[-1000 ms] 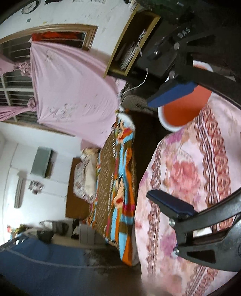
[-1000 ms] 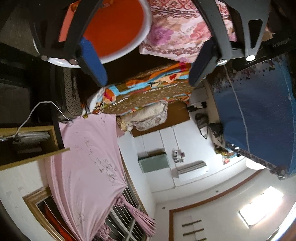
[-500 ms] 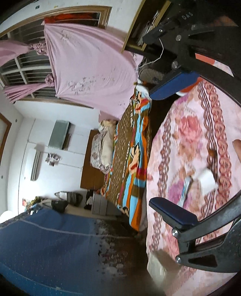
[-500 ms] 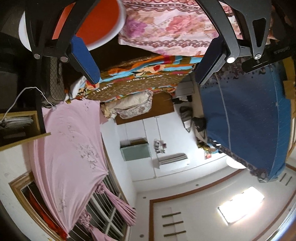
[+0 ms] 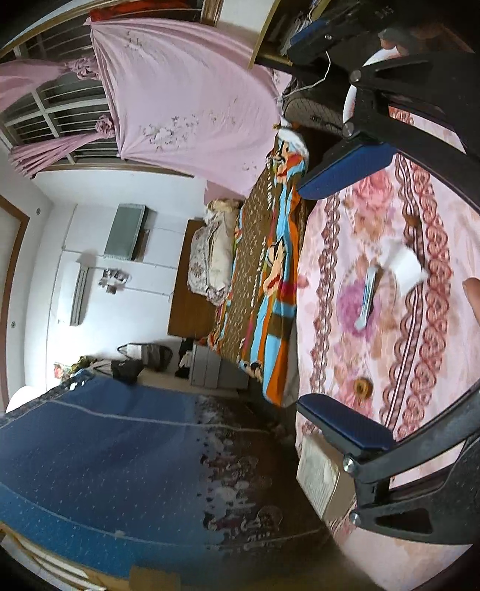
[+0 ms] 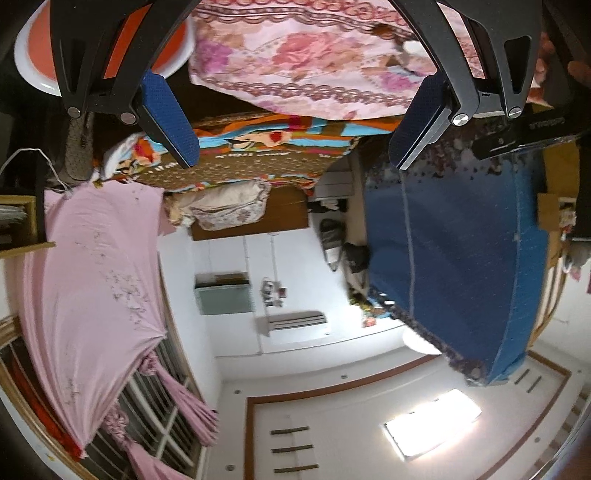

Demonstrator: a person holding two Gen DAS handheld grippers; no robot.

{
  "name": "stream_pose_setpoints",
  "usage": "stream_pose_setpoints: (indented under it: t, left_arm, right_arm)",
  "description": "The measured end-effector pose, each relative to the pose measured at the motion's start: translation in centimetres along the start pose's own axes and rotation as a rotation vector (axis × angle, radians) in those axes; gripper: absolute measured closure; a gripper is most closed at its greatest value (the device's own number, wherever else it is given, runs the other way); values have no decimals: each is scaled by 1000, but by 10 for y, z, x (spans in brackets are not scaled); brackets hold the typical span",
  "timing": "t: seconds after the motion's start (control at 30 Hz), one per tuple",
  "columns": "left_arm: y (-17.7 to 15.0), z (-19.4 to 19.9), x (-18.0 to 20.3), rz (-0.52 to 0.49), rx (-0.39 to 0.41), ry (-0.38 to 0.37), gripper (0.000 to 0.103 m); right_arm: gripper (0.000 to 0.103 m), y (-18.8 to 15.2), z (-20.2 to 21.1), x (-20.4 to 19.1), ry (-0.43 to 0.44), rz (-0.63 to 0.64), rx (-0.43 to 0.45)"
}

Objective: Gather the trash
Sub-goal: 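Move both tools back over the white paper and brown item on the bed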

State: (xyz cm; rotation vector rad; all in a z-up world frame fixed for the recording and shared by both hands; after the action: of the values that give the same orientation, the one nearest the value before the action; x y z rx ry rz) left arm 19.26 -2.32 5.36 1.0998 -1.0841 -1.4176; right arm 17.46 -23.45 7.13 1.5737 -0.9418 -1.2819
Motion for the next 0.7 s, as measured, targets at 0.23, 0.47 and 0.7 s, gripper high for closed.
stream_pose_setpoints:
  t: [0.23, 0.47, 0.7]
  left_arm:
    - [-7, 8, -16, -11, 22, 43, 11]
    - [-16, -2, -19, -33, -43, 9, 11]
    - [-32, -19, -14, -27, -161, -86, 21]
  right_arm:
    - [0, -16, -9, -26, 58, 73, -58]
    - [0, -31, -26, -29, 42, 94, -178]
    - [11, -46, -48, -21, 23, 67, -344]
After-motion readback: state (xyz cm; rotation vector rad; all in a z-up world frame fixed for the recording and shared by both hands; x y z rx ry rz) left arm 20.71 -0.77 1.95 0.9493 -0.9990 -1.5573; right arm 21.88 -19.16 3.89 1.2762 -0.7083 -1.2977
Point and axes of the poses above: each gripper's, at about its wrist camera, not at the fingertips, and z roughly against the way its jaws point, x to its right, y to its top, the point moved 4 cm from there along -z, roughly the way its jaws point, and after that the axes turned 15 degrees about -z, right-handed, at the moved point
